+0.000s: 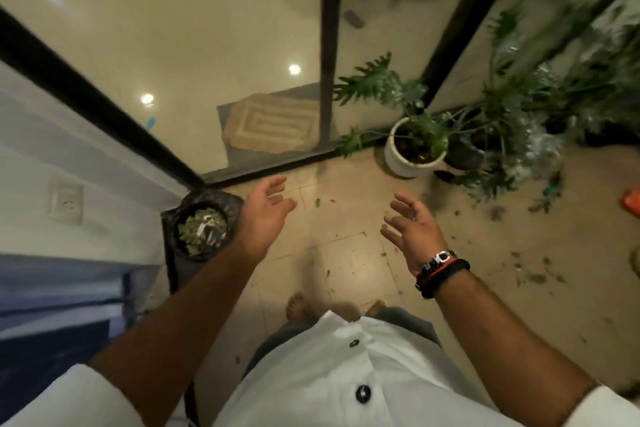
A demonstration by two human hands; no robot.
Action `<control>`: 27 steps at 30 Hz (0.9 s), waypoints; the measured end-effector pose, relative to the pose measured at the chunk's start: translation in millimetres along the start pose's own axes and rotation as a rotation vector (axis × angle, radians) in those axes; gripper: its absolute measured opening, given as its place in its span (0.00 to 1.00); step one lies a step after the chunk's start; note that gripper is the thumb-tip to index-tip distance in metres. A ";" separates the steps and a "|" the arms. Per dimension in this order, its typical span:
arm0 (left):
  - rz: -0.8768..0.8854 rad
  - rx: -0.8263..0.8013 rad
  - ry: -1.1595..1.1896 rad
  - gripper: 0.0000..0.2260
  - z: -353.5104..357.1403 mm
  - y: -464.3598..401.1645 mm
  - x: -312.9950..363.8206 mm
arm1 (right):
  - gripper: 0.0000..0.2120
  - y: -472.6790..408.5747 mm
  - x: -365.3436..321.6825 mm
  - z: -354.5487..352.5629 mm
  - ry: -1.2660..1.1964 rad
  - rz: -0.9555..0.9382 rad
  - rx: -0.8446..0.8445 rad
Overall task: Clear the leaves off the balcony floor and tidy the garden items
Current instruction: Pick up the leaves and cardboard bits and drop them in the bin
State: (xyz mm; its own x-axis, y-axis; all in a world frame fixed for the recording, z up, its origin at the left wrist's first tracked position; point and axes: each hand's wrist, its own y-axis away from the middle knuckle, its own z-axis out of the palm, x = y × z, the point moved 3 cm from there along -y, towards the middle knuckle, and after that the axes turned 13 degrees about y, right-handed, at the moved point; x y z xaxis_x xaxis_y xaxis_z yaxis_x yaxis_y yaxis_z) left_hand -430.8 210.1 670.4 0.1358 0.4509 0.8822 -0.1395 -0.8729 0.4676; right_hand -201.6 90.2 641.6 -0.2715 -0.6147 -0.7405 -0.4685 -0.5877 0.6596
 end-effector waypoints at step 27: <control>0.007 -0.945 -0.552 0.14 501.1 107.3 -45.5 | 0.23 72.8 150.3 -374.8 -0.587 0.192 0.750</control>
State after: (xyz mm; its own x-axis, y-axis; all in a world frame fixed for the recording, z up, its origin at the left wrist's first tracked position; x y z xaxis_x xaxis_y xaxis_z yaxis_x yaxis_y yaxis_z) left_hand 39.6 2.4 652.6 0.5200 0.0949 0.8489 -0.8063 -0.2735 0.5245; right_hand 38.5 -242.1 626.5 -0.6803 -0.1853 -0.7091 -0.7313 0.1084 0.6733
